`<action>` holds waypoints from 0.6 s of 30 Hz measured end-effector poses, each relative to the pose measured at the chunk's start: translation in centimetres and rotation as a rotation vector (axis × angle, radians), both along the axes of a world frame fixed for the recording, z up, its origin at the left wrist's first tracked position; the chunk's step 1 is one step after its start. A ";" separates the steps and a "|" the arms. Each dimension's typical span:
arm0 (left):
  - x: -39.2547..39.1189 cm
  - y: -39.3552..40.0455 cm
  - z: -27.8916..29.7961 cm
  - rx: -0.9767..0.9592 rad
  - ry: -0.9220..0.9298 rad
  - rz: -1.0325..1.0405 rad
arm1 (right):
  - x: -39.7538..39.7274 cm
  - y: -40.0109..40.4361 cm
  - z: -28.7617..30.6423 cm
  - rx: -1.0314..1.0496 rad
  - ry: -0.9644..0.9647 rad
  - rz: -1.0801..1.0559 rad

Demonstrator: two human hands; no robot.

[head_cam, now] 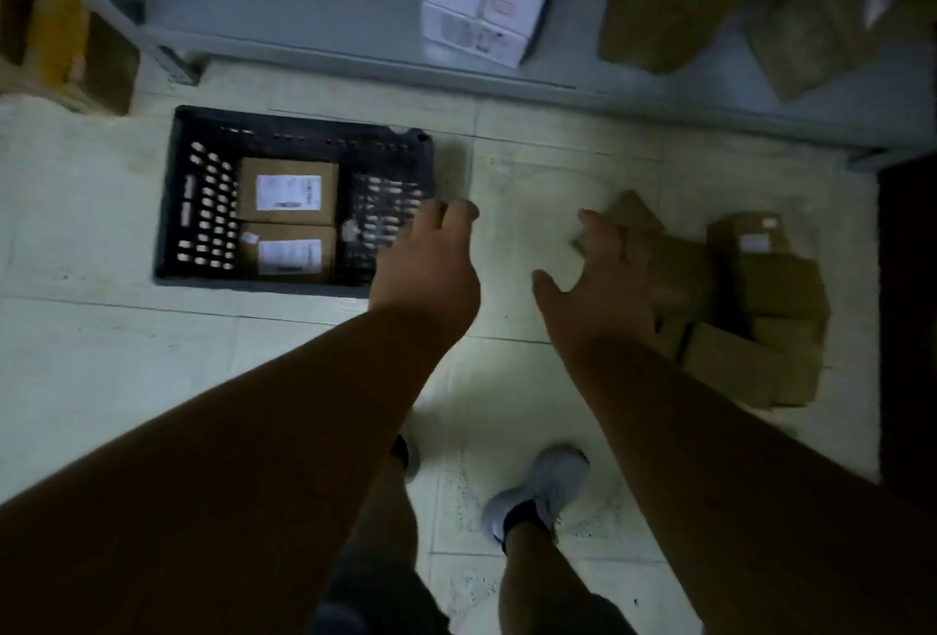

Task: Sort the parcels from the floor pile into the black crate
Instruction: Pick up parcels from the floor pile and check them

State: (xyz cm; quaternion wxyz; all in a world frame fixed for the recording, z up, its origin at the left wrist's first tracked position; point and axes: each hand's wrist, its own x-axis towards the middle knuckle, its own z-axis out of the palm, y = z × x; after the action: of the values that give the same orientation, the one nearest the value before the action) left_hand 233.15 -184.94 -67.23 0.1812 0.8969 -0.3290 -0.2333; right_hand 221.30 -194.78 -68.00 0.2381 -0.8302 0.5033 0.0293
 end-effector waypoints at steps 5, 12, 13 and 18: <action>-10.4 -7.5 1.0 -0.087 0.070 -0.140 | -11.2 -5.3 0.8 0.050 0.097 -0.103; -19.2 -15.1 0.5 -0.050 0.074 -0.282 | -21.0 -11.1 1.0 0.043 -0.047 -0.301; -19.7 -15.7 -0.2 -0.043 0.076 -0.292 | -21.8 -11.8 0.3 0.042 -0.055 -0.326; -19.8 -17.3 -4.0 0.015 0.110 -0.386 | -22.7 -12.9 -4.0 0.113 -0.035 -0.446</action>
State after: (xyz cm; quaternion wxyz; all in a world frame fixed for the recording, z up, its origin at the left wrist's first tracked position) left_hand 213.33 -202.27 -71.26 0.1441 0.8046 -0.4826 -0.3146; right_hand 198.65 -207.71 -71.98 0.2932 -0.6842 0.6677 -0.0102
